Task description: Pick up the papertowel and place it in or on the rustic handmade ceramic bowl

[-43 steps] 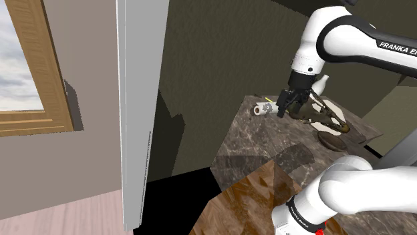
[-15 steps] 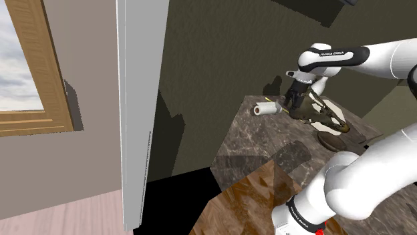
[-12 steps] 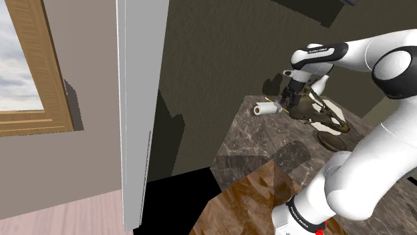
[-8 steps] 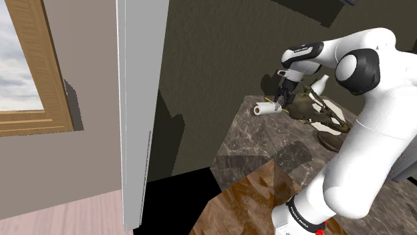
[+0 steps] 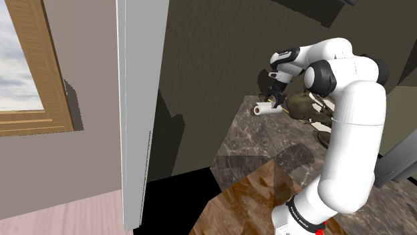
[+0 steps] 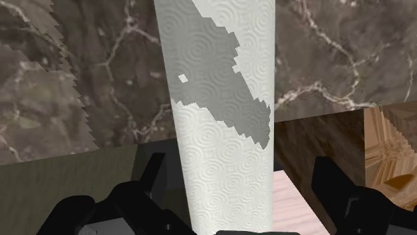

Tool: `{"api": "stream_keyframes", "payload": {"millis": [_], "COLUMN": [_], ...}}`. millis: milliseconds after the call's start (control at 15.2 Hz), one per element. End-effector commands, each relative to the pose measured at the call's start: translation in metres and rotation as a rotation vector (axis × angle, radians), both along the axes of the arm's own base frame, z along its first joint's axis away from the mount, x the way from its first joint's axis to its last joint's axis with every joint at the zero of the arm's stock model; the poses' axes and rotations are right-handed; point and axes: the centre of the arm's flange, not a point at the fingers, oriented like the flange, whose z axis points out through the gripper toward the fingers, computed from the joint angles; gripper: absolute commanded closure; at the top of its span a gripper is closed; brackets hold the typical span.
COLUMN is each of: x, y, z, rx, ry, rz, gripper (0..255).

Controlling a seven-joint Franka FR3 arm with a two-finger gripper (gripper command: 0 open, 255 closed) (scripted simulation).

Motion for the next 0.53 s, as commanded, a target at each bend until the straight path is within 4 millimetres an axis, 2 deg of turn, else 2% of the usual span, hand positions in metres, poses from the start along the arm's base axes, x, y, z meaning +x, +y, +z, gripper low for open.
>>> {"api": "stream_keyframes", "payload": {"millis": [0,264,462], "x": [0.000,-0.002,-0.002], "y": [0.000,0.003,0.003], "z": [-0.012,-0.031,-0.031], "rx": [0.002,0.002,0.002], "ry": [-0.001,-0.001,-0.001], "rz": [0.004,0.004,0.004], "gripper": [0,0,0]}}
